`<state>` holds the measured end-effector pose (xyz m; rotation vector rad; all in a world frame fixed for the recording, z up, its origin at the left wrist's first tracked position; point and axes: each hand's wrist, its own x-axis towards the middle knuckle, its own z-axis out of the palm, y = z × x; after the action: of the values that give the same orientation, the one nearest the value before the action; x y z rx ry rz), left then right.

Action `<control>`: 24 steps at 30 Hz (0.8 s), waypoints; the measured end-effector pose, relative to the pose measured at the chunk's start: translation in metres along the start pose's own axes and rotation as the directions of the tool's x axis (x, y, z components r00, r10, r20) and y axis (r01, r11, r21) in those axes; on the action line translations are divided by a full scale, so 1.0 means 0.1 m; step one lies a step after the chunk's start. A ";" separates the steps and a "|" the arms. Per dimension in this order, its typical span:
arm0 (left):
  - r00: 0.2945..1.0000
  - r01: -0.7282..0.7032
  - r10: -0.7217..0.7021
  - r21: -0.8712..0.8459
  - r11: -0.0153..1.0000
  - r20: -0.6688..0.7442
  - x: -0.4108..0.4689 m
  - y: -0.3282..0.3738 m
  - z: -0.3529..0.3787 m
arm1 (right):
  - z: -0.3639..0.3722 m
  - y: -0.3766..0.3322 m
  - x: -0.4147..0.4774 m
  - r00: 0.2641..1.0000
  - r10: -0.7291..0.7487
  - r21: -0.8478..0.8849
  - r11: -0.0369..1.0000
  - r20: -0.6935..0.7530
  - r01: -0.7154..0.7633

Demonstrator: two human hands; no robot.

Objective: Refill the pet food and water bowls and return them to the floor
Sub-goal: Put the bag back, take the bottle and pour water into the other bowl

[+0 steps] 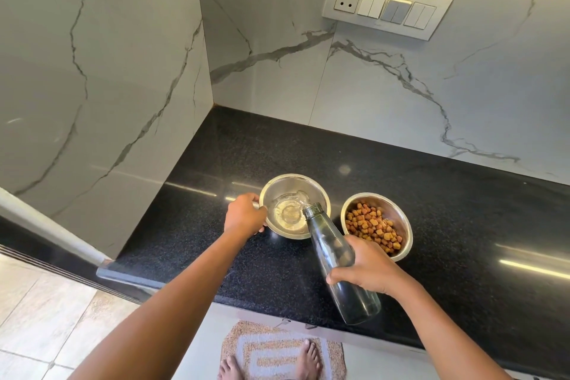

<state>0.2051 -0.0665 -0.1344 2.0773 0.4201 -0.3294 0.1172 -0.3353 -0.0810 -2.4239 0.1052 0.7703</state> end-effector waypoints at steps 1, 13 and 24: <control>1.000 0.003 -0.003 0.002 1.000 0.000 0.00 0.00 0.00 | 0.00 0.00 0.00 1.000 -0.001 -0.001 1.000 0.003 0.001; 0.997 0.077 -0.076 -0.084 0.994 0.016 -0.12 0.00 0.03 | -0.02 0.02 -0.06 1.000 0.007 -0.034 0.999 0.008 -0.006; 0.997 0.076 -0.073 -0.100 0.992 0.033 -0.22 -0.02 0.02 | -0.08 0.00 -0.09 0.999 0.006 -0.043 0.999 0.047 -0.004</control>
<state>0.1839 -0.0713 -0.1282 1.9594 0.4882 -0.3751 0.1138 -0.3408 -0.0713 -2.4451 0.0767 0.8399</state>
